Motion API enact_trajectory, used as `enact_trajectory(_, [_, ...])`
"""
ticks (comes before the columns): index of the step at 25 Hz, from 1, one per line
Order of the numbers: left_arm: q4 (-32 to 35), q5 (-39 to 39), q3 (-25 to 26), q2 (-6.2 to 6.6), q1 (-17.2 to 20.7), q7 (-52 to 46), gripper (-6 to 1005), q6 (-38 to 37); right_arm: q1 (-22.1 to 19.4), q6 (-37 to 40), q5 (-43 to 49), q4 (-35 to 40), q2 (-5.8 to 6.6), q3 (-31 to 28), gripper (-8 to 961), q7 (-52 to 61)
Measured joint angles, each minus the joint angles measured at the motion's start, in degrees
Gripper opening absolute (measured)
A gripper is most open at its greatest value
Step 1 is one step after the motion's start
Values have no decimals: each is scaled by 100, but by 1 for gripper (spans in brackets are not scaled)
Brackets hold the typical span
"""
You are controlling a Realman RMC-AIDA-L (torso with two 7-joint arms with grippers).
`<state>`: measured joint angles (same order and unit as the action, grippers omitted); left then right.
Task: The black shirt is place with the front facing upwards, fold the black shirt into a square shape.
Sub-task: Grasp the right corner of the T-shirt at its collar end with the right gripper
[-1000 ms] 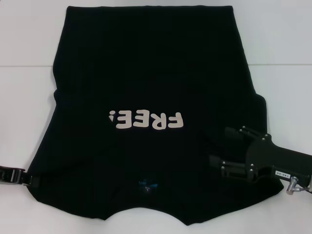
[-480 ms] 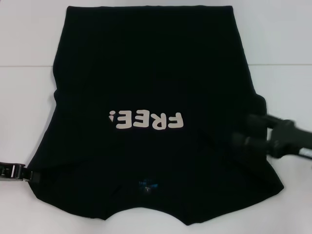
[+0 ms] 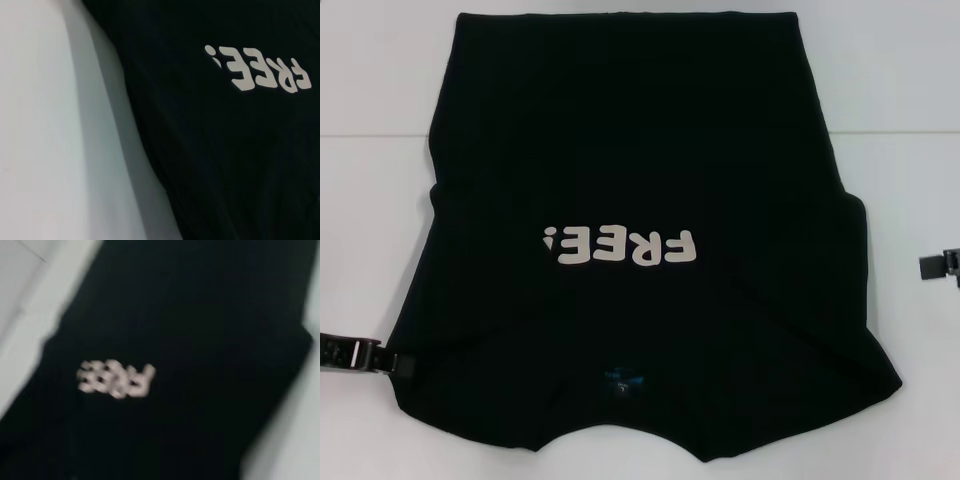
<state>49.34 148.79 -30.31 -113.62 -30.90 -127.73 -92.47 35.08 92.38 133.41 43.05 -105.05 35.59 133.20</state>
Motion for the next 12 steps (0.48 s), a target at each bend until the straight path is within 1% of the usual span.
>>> enact_trajectory(1, [0,6,-11,0,0,-6,49,-3,140,25,381,2,19,-1,849,300])
enact_trajectory(3, [-3,33,-23,-1,-3,-20,47,-3,322,36,782,-6,-19,27,846,574])
enact_trajectory(6, [-23,38,-32,-5,-9,-24,45,0,538,-8,1152,-62,-168,229,841,737])
enact_trajectory(7, [-28,38,-34,-5,-9,-21,44,4,601,-48,1253,-64,-251,326,840,743])
enact_trajectory(12, [-42,42,-36,11,-15,-28,41,1,736,-347,1673,-101,-558,711,832,721])
